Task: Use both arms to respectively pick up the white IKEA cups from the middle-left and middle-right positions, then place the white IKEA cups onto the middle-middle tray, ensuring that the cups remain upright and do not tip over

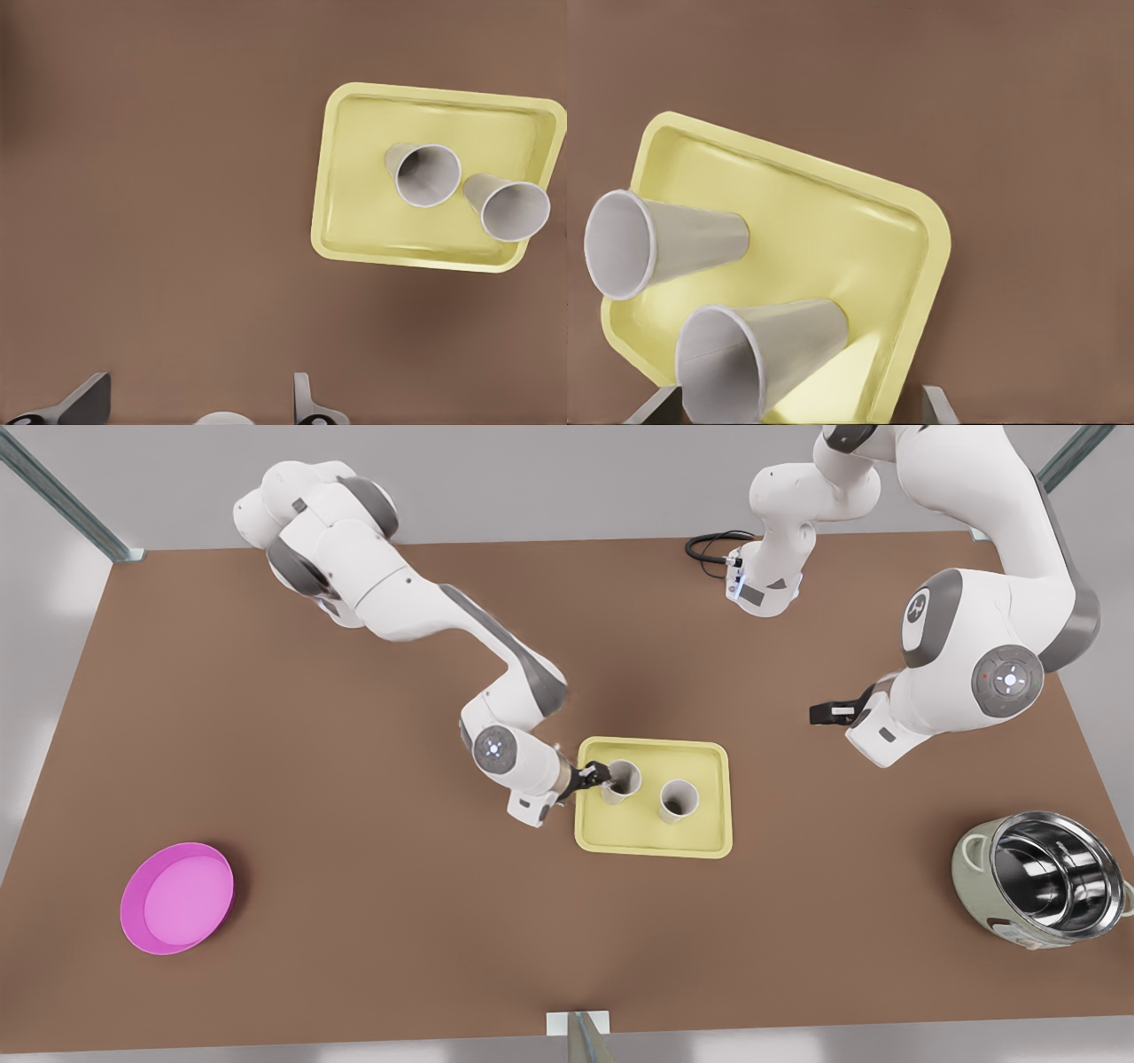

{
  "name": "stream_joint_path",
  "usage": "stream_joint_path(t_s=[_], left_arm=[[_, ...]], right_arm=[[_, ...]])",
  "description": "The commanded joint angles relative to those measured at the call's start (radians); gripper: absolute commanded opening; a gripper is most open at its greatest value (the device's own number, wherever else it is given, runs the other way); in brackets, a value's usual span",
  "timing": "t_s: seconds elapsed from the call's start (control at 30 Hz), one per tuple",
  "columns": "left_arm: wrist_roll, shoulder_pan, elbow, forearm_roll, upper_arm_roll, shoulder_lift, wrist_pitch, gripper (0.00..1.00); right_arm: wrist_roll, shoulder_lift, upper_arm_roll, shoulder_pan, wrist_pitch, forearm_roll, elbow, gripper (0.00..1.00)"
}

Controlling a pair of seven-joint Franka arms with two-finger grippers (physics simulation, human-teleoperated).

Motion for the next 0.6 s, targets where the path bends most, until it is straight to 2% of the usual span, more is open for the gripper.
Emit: stream_joint_path(t_s=[0.0,0.03,0.1,0.17,0.2,0.23,0.27,0.4,0.57], left_arm=[[0.026,0.0,0.0,0.001,0.0,0.0,-0.001,1.0],[0.026,0.0,0.0,0.001,0.0,0.0,-0.001,1.0],[0.026,0.0,0.0,0.001,0.0,0.0,-0.001,1.0],[0.026,0.0,0.0,0.001,0.0,0.002,-0.001,1.0],[0.026,0.0,0.0,0.001,0.0,0.002,-0.001,1.0],[0.026,0.0,0.0,0.001,0.0,0.002,-0.001,1.0],[0.026,0.0,0.0,0.001,0.0,0.0,-0.001,1.0],[0.026,0.0,0.0,0.004,0.0,-0.001,-0.001,1.0],[0.026,0.0,0.0,0.004,0.0,0.0,-0.001,1.0]], right_arm=[[-0.023,-0.04,-0.002,-0.088,-0.282,-0.012,0.001,1.0],[-0.023,-0.048,-0.003,-0.151,-0.354,-0.059,0.0,1.0],[-0.068,-0.071,-0.003,-0.302,-0.501,-0.309,0.006,1.0],[-0.167,-0.102,-0.005,-0.407,-0.524,-0.57,0.0,1.0],[-0.172,-0.195,-0.028,-0.419,-0.599,-0.564,-0.005,1.0],[-0.174,-0.315,-0.088,-0.388,-0.699,-0.507,-0.008,1.0],[-0.174,-0.416,-0.115,-0.385,-0.707,-0.492,-0.051,1.0],[-0.198,-0.689,-0.117,-0.393,-0.756,-0.438,-0.211,1.0],[-0.198,-0.737,-0.118,-0.413,-0.787,-0.403,-0.24,1.0]])
